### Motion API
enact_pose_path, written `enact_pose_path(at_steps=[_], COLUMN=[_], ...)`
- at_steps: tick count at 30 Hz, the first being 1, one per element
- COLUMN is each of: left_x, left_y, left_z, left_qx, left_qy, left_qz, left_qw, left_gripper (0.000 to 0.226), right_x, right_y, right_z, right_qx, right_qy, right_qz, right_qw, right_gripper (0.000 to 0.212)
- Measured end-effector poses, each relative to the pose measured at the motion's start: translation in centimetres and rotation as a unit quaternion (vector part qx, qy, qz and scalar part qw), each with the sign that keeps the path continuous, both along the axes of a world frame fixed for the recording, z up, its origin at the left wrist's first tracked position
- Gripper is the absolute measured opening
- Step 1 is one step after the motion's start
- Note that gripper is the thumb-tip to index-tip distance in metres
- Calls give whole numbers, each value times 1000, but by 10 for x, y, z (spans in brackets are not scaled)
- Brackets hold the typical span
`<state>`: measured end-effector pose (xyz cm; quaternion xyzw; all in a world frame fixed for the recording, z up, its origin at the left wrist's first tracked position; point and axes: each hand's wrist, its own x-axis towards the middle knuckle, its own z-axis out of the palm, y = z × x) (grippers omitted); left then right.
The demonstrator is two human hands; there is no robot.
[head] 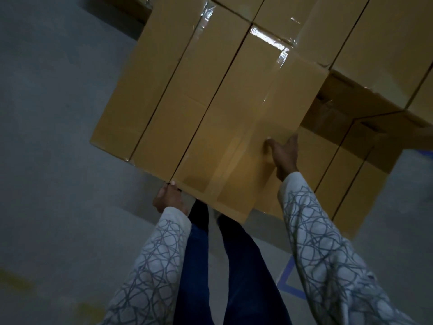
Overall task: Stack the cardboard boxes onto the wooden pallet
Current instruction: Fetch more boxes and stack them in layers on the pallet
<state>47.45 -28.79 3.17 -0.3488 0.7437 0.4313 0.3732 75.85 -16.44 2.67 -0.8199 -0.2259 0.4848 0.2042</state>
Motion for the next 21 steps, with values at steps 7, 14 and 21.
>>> enact_pose_path(at_steps=[7, 14, 21], left_x=[1, 45, 152], left_y=[0, 53, 184], left_z=[3, 25, -2], left_qx=[-77, -162, 209], left_qy=[47, 242, 415], left_qz=[-188, -402, -813], left_qw=[978, 868, 351], left_gripper=[2, 58, 52], right_x=[-6, 1, 48], right_y=[-1, 8, 84], right_z=[-1, 9, -16], right_qx=[2, 20, 141], right_qy=[-30, -4, -51], right_qz=[8, 7, -17], right_qw=[1000, 1000, 989], right_gripper=[113, 109, 96])
